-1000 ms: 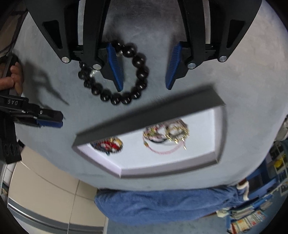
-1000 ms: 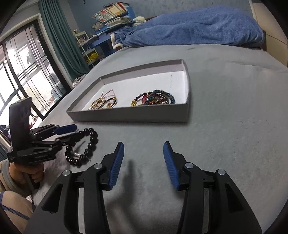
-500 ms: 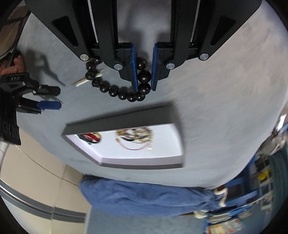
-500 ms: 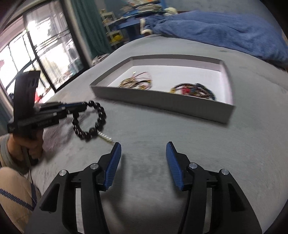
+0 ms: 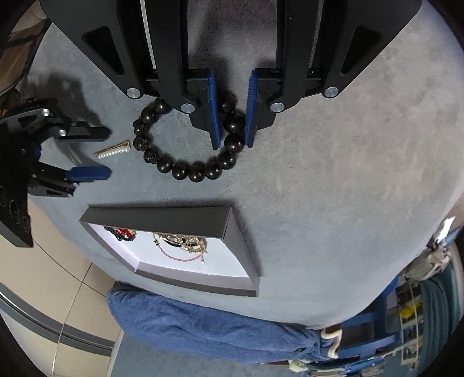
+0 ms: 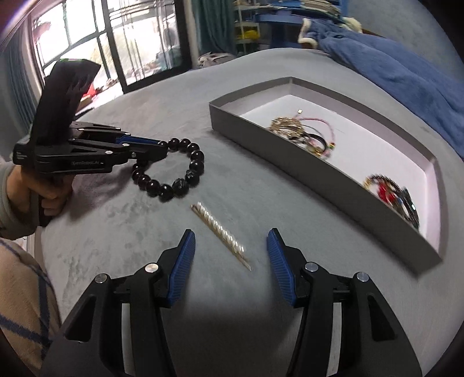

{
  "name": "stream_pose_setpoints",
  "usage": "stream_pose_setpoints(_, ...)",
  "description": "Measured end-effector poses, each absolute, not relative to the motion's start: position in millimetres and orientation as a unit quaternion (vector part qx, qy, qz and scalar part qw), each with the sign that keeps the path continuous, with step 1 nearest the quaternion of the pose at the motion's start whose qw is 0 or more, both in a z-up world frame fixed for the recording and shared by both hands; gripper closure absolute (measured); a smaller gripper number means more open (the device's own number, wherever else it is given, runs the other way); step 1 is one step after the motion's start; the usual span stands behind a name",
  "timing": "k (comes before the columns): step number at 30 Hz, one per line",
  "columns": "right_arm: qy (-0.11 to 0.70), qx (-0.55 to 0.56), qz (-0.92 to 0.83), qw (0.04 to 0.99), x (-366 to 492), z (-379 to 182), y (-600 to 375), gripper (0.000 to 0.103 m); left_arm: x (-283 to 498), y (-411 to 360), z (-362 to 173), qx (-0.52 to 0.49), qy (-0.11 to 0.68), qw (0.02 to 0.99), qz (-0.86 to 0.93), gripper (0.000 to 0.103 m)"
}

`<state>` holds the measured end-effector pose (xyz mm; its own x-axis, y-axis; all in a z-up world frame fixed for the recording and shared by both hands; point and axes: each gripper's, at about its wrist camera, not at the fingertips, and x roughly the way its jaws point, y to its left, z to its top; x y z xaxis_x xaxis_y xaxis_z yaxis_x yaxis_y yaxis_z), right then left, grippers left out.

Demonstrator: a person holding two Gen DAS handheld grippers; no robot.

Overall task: Organize jewelry
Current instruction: 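Grasp the pearl bar hairpin with the right tool while the left tool grasps the black bead bracelet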

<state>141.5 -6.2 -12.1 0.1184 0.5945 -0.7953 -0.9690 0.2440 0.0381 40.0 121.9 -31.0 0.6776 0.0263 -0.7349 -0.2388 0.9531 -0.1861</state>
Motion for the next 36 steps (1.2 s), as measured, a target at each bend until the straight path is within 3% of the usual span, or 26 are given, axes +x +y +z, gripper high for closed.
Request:
stream_pose_setpoints(2,0.364,-0.258,0.559,0.699,144.7,-13.3,-3.3,0.052,39.2,121.2,-31.7,-0.131,0.396,0.906,0.076,0.084)
stream_pose_setpoints(4,0.367,-0.253,0.561,0.697,145.3,-14.7,-2.7,0.061,39.9,119.3,-31.9,-0.125,0.398,0.905,0.076,0.082)
stream_pose_setpoints(6,0.37,-0.244,0.563,0.698,145.6,-13.8,-6.6,0.081,40.4,117.4,-32.3,-0.117,0.401,0.905,0.078,0.08)
stream_pose_setpoints(9,0.376,-0.228,0.563,0.7,149.0,-11.7,-11.9,0.095,41.4,114.9,-32.5,-0.11,0.403,0.905,0.08,0.078)
stream_pose_setpoints(20,0.388,-0.145,0.502,0.76,170.4,-1.0,-80.8,0.095,51.0,104.0,-32.9,-0.073,0.418,0.902,0.08,0.06)
stream_pose_setpoints(23,0.392,-0.125,0.488,0.769,174.7,-2.3,-94.9,0.095,52.1,101.6,-32.8,-0.066,0.421,0.901,0.077,0.064)
stream_pose_setpoints(26,0.392,-0.117,0.484,0.774,173.8,-3.4,-99.0,0.095,51.4,100.4,-30.6,-0.068,0.418,0.903,0.068,0.086)
stream_pose_setpoints(27,0.39,-0.116,0.484,0.775,173.0,-2.6,-100.3,0.095,51.4,98.4,-29.7,-0.066,0.416,0.905,0.065,0.088)
stream_pose_setpoints(36,0.369,-0.115,0.49,0.782,165.9,7.3,-101.7,0.095,54.2,66.8,1.5,-0.065,0.362,0.93,0.022,0.088)
